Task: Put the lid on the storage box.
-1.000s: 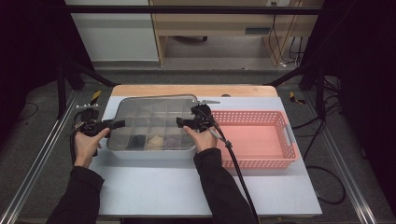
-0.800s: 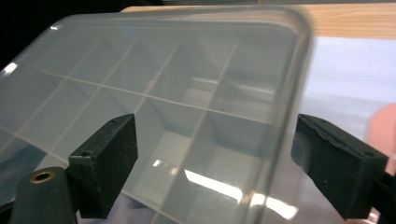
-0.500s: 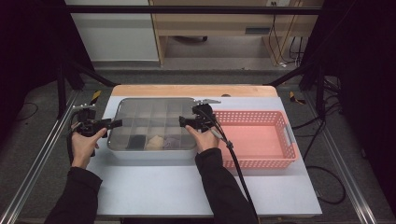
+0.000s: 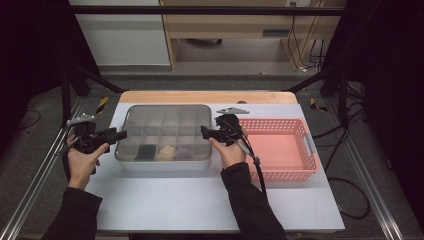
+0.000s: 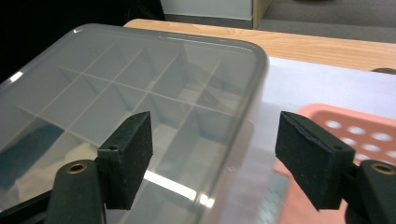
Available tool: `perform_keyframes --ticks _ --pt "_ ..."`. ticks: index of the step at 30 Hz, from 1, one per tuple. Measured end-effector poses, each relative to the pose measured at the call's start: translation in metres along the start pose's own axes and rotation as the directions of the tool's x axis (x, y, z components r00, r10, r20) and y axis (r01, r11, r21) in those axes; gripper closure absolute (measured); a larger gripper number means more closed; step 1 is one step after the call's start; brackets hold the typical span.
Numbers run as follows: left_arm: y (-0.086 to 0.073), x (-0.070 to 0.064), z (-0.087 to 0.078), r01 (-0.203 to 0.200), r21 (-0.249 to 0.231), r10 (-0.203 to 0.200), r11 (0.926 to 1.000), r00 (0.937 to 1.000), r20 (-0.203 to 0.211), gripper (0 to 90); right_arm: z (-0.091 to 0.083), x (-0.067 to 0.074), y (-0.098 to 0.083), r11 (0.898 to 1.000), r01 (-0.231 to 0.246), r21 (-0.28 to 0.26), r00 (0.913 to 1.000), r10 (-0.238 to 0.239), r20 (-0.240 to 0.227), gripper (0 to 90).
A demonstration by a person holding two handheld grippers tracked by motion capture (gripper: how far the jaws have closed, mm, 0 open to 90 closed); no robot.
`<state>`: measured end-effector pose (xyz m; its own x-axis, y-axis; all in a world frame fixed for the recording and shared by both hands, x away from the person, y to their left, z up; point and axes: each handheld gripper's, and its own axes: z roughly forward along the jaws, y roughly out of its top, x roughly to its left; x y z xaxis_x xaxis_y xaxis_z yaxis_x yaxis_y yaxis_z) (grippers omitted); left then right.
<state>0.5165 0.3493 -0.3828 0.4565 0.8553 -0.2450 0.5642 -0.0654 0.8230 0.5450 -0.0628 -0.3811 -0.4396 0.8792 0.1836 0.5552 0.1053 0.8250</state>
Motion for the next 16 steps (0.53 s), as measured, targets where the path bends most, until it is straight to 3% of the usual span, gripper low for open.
perform_keyframes --ticks 6,9,16 --pt "-0.014 -0.023 -0.011 -0.047 0.003 0.046 0.9989 0.9977 0.05 51.6 -0.029 -0.012 -0.012 0.999 0.053 0.005 0.9986 -0.053 0.0 32.0" --pt "-0.022 -0.03 -0.018 -0.055 -0.008 0.055 0.9985 0.9965 0.063 52.3 -0.046 -0.019 -0.021 0.995 0.102 0.007 0.9946 -0.102 0.018 32.2" --pt "-0.04 -0.043 -0.032 -0.09 -0.031 0.091 0.9955 0.9939 0.061 51.6 -0.082 -0.04 -0.044 0.993 0.116 0.0 0.9932 -0.116 0.01 26.9"
